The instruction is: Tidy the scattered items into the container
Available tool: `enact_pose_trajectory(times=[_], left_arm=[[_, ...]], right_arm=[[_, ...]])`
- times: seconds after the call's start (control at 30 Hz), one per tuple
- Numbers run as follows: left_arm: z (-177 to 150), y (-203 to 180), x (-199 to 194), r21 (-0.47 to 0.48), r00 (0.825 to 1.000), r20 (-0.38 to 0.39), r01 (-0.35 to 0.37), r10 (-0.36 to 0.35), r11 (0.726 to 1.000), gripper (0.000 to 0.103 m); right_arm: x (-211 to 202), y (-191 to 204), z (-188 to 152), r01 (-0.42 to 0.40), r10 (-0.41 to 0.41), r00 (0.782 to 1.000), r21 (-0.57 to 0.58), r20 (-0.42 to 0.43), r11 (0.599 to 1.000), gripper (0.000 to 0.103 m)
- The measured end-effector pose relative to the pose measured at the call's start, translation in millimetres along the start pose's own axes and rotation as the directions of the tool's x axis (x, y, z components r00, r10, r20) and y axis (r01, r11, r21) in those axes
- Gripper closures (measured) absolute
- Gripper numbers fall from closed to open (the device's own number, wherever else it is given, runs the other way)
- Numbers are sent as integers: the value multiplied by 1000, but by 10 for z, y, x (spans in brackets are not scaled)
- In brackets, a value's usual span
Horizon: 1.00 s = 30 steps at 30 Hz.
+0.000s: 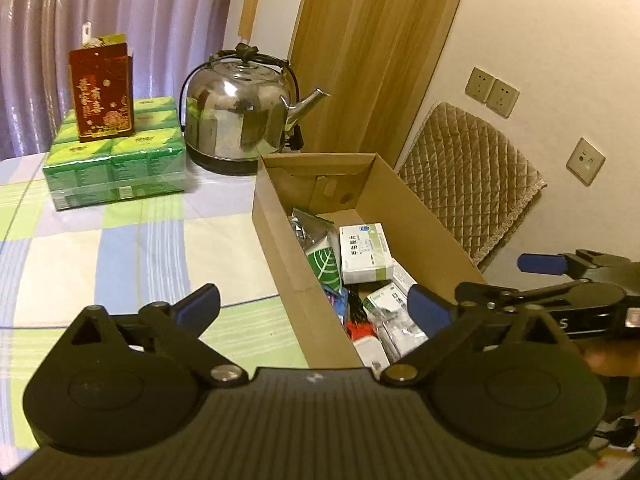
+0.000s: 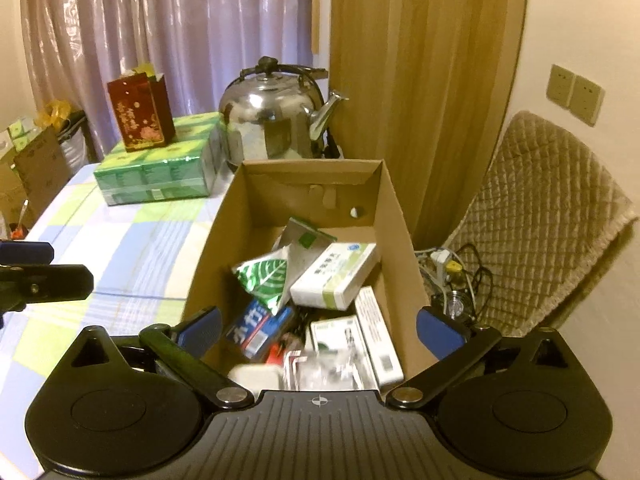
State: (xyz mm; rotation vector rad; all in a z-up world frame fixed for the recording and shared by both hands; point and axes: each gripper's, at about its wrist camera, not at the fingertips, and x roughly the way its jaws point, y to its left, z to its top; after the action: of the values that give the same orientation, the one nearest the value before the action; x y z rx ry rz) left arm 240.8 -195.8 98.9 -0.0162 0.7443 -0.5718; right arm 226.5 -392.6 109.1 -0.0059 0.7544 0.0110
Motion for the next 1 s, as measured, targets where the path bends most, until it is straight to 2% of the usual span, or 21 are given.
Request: enact_pose_trajectory(times=[0.13, 0.37, 0.5, 0.63, 0.8, 1.0], left_arm=[[-183, -114, -205, 26, 999, 31, -21, 21, 999, 1], [-471, -135, -519, -67, 999, 26, -17, 19, 998, 1], [-627, -187, -684, -63, 999, 13, -47, 48, 997, 1], [-770, -305, -858, -31, 994, 20, -108, 109, 994, 1], [-953, -406, -1028, -55, 994, 26, -109, 111, 993, 1], [-1232, -478, -1183, -68, 989, 23, -144, 146, 987, 1]], right_arm=[[-241, 73, -130, 16, -16, 1000, -4, 1, 1000, 2], [-641, 125, -376, 25, -26, 1000, 39, 8, 999, 2], [-843, 164, -511, 28, -29, 1000, 43, 12, 999, 2], [-1037, 185, -646, 40, -42, 999, 56, 26, 998, 2], [-1234, 221, -844, 49, -51, 998, 61, 25, 997, 2], [-1419, 271, -1088, 60, -61, 998, 73, 16, 996, 2]])
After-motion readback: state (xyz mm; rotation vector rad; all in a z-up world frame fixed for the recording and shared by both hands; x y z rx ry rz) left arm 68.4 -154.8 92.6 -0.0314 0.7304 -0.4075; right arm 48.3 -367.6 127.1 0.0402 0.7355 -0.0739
